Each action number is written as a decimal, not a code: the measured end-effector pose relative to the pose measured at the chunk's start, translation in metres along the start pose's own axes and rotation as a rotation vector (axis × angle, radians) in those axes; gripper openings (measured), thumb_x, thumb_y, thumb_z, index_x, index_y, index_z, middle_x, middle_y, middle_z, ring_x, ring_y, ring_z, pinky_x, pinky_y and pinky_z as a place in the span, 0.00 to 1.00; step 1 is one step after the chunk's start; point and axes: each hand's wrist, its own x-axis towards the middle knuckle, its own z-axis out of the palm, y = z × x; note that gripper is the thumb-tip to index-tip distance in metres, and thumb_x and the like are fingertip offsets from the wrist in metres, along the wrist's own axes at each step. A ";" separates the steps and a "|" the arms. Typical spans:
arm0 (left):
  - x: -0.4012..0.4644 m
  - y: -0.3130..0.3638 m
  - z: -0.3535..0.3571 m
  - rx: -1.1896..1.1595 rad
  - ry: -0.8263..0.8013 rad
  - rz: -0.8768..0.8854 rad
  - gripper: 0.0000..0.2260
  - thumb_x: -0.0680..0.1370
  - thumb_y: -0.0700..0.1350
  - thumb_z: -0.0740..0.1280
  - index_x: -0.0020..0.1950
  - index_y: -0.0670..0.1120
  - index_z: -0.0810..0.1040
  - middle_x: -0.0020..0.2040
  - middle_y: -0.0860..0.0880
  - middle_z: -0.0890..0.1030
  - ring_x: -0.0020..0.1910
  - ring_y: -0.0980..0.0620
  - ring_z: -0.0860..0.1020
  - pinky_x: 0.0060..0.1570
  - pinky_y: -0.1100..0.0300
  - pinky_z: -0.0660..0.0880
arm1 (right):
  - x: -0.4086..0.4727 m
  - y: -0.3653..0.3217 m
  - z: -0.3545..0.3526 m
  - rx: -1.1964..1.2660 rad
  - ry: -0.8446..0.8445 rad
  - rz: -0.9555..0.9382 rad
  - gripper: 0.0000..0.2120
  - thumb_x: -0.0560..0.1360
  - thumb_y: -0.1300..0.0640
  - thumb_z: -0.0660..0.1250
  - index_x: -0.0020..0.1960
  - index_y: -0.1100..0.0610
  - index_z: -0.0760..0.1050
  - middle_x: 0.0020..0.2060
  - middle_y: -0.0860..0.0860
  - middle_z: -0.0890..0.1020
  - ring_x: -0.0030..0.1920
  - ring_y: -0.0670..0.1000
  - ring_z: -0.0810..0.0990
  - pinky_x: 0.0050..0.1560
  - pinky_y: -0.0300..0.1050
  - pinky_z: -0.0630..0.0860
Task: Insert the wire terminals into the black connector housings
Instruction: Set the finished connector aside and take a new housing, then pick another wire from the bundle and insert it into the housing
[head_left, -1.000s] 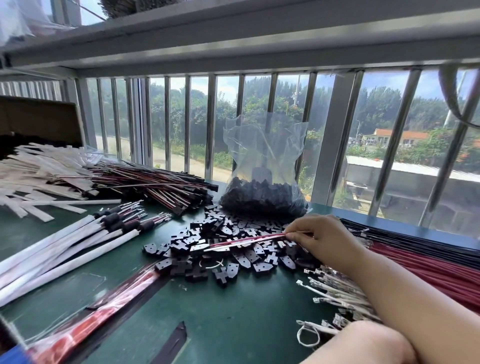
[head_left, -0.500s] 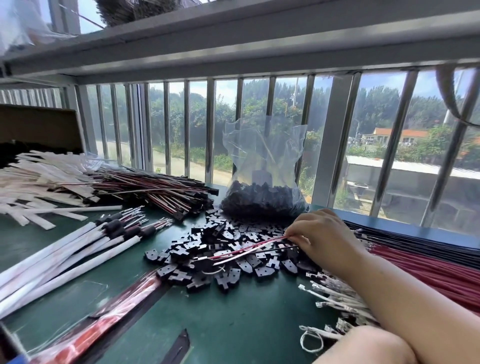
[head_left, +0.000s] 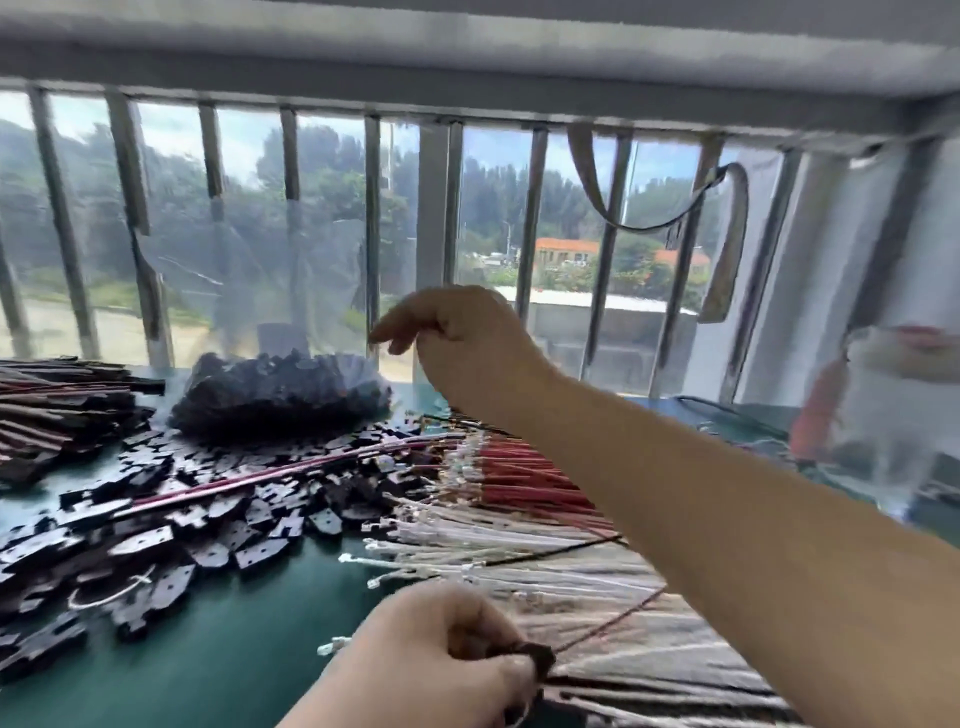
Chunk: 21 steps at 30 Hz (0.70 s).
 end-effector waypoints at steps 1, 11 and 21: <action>0.001 -0.001 0.002 -0.067 0.030 0.000 0.03 0.68 0.44 0.73 0.36 0.47 0.81 0.33 0.49 0.85 0.29 0.56 0.80 0.32 0.66 0.74 | -0.006 0.000 -0.016 -0.045 -0.105 0.017 0.18 0.69 0.64 0.57 0.46 0.52 0.83 0.34 0.39 0.78 0.37 0.38 0.77 0.42 0.41 0.74; -0.003 0.002 0.002 -0.083 0.074 -0.047 0.04 0.73 0.43 0.70 0.37 0.47 0.79 0.24 0.48 0.77 0.20 0.51 0.72 0.22 0.63 0.69 | -0.103 0.076 -0.090 -0.526 -0.727 0.393 0.09 0.75 0.46 0.67 0.49 0.50 0.81 0.42 0.41 0.81 0.44 0.40 0.77 0.50 0.41 0.75; 0.000 -0.004 -0.003 -0.174 0.183 0.048 0.07 0.71 0.38 0.72 0.37 0.50 0.83 0.25 0.43 0.77 0.21 0.47 0.72 0.19 0.62 0.71 | -0.127 0.058 -0.070 -0.344 -0.523 0.132 0.05 0.71 0.45 0.70 0.45 0.44 0.81 0.40 0.36 0.78 0.45 0.36 0.74 0.48 0.37 0.73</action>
